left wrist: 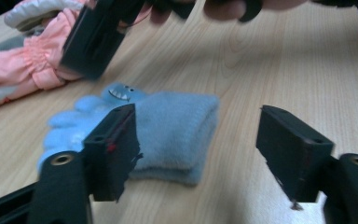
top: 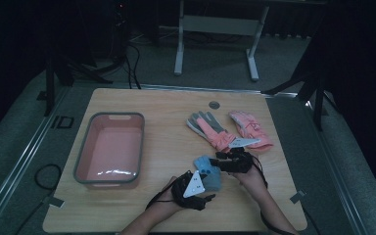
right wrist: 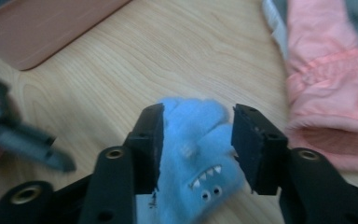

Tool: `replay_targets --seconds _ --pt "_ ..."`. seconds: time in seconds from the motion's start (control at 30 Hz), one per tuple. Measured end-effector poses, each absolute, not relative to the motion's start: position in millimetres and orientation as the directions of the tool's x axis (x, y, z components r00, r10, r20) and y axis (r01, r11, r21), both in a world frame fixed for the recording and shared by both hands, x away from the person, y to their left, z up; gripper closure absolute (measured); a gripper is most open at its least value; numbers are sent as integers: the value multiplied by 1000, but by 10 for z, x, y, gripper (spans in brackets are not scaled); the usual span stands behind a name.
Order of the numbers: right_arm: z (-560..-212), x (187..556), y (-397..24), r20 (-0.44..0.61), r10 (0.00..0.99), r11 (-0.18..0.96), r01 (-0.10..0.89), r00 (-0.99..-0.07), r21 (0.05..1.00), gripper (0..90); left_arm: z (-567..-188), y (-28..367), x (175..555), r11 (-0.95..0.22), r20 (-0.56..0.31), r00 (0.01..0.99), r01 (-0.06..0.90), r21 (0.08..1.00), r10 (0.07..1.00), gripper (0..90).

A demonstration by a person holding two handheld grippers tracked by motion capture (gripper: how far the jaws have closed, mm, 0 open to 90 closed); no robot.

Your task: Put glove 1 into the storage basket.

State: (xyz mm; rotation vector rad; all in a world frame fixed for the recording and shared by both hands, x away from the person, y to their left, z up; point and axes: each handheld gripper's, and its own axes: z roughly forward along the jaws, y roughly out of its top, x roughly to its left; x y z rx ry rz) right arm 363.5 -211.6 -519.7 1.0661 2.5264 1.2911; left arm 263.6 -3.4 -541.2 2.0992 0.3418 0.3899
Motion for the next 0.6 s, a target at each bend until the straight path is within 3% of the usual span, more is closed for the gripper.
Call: replay_targets --seconds 0.4,0.6 --pt "-5479 3717 -2021 218 690 400 615 -690 680 395 -5512 -209 2804 -629 140 918 137 765 370 469" --pt "-5492 3624 -1938 124 672 477 555 -730 681 423 -5535 -173 2831 -637 123 914 169 752 387 530"
